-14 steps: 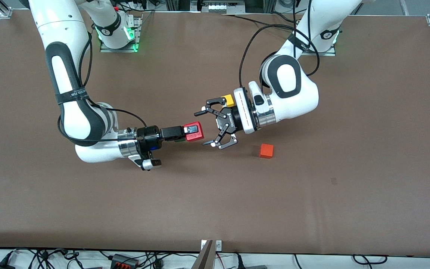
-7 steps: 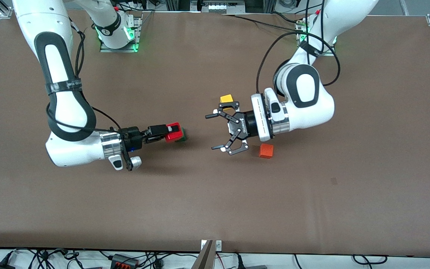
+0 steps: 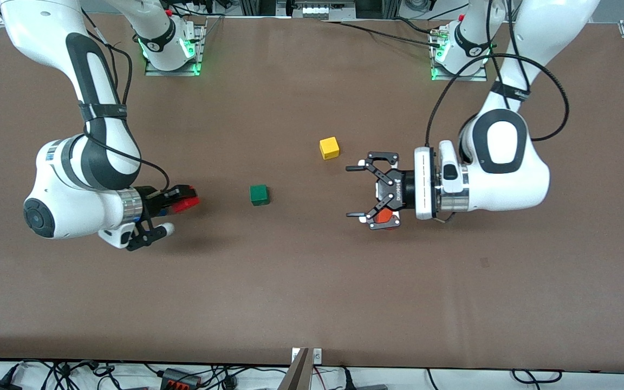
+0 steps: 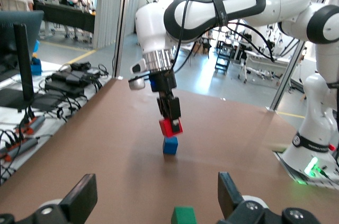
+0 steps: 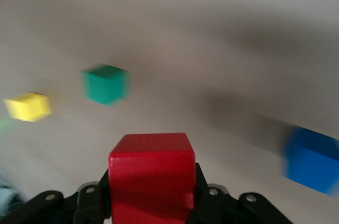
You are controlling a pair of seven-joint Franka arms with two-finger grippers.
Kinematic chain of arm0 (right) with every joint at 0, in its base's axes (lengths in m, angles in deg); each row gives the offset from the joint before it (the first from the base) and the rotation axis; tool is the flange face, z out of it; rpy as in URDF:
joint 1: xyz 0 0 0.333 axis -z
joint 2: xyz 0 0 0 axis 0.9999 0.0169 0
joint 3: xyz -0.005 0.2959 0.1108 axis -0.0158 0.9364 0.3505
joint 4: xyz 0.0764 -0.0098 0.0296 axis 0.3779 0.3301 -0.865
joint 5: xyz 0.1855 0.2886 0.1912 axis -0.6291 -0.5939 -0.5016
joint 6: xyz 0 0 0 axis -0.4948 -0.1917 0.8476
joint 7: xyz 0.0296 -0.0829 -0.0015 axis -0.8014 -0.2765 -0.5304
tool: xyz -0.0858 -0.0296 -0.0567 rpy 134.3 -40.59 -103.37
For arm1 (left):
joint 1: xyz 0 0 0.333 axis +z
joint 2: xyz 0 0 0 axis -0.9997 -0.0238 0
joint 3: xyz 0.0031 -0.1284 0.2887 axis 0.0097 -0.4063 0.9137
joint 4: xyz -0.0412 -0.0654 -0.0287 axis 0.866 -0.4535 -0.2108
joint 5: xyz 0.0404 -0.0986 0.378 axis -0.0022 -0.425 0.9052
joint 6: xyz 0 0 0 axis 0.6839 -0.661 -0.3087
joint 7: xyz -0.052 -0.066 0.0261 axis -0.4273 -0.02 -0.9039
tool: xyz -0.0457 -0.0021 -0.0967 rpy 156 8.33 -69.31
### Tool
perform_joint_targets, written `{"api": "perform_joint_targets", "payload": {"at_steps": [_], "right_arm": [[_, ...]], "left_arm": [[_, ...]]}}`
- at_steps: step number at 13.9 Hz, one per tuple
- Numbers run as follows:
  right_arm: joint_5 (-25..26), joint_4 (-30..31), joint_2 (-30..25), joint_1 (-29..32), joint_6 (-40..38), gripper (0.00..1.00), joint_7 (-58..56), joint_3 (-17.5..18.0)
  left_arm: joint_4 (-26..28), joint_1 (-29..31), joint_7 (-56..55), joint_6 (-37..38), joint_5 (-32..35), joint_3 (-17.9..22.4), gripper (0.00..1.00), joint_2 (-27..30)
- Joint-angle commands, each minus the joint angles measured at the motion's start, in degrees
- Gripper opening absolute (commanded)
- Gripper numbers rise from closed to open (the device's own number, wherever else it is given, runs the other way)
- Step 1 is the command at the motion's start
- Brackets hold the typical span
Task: Pass red block to right arm, stack on blue
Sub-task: 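Carry the red cube with the right gripper over the blue cube, then lower the red cube onto the blue cube with the right gripper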
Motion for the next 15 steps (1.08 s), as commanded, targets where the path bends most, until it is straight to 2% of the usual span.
{"api": "perform_joint_targets", "payload": {"at_steps": [1, 3, 6, 9, 12, 15], "right_arm": [[7.74, 1.58, -0.86, -0.66, 1.04, 0.00, 1.19, -1.39], [10.73, 3.77, -1.91, -1.01, 2.44, 0.00, 2.51, -2.53], [19.25, 11.06, -6.30, -3.81, 8.06, 0.00, 14.16, -2.54], [19.80, 14.49, -7.53, -3.56, 11.48, 0.00, 16.40, -3.23], [20.33, 22.84, -11.05, -3.56, 20.97, 0.00, 16.40, -4.29], [21.03, 24.00, -11.41, -3.74, 21.87, 0.00, 18.24, -4.56]], "left_arm": [[-0.92, 0.50, -4.44, 3.95, 6.64, 0.04, 1.00, 0.51], [-1.18, 1.38, -7.87, 5.89, 13.31, -0.05, 1.00, 0.78], [-2.14, 1.21, -12.71, 7.38, 23.77, -0.14, 1.00, 1.22], [-2.15, -0.02, -15.52, 7.57, 35.28, -0.14, 1.00, 0.95], [-1.71, -0.72, -22.63, 8.44, 46.87, -0.49, 1.00, 0.69], [-1.35, -0.99, -30.53, 9.76, 59.97, -0.23, 1.00, 0.69]]}}
